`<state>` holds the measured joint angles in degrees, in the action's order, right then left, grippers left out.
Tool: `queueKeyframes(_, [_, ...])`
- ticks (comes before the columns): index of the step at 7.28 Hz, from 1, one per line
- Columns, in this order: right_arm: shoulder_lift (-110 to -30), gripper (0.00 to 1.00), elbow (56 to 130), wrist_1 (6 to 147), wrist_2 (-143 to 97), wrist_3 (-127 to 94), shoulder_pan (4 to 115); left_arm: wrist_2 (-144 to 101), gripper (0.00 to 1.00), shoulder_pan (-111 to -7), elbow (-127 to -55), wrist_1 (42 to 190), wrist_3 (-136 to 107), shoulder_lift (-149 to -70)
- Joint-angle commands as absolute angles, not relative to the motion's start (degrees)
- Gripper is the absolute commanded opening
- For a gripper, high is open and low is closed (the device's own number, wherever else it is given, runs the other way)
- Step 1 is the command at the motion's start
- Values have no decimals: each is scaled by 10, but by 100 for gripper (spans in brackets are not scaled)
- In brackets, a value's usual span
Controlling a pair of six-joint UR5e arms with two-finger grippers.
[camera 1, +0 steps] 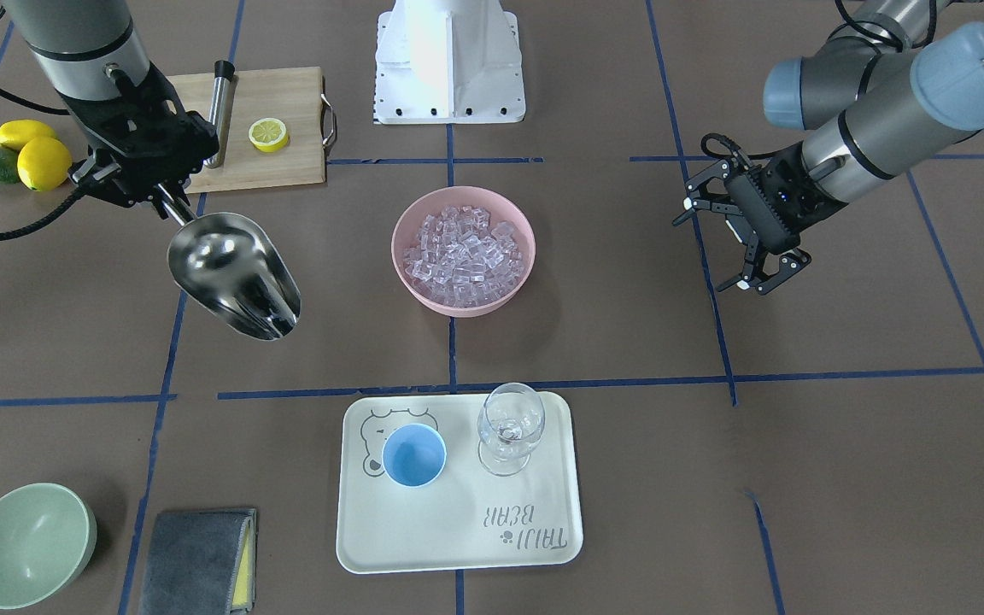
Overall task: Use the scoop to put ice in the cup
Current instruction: 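Move the left gripper to the pink bowl while the right carries the scoop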
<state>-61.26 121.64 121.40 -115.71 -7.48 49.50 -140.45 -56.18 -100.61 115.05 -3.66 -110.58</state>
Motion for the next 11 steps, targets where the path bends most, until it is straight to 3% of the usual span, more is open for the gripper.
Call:
queueKeyframes(1, [-611,0,1210,1217,-1156,-39,496,-1404,100,-553,-1005,1150,-36,-1117])
queueKeyframes(4, [-610,0,1221,1288,-1154,118,502,-1317,100,-486,-990,1220,-35,-1114])
queueKeyframes(8, [-532,0,1216,1371,-1123,173,496,-1250,100,-386,-913,1399,-39,-1111])
queueKeyframes(11, [-519,0,1216,1398,-1100,188,472,-1231,100,-297,-831,1575,-35,-1119])
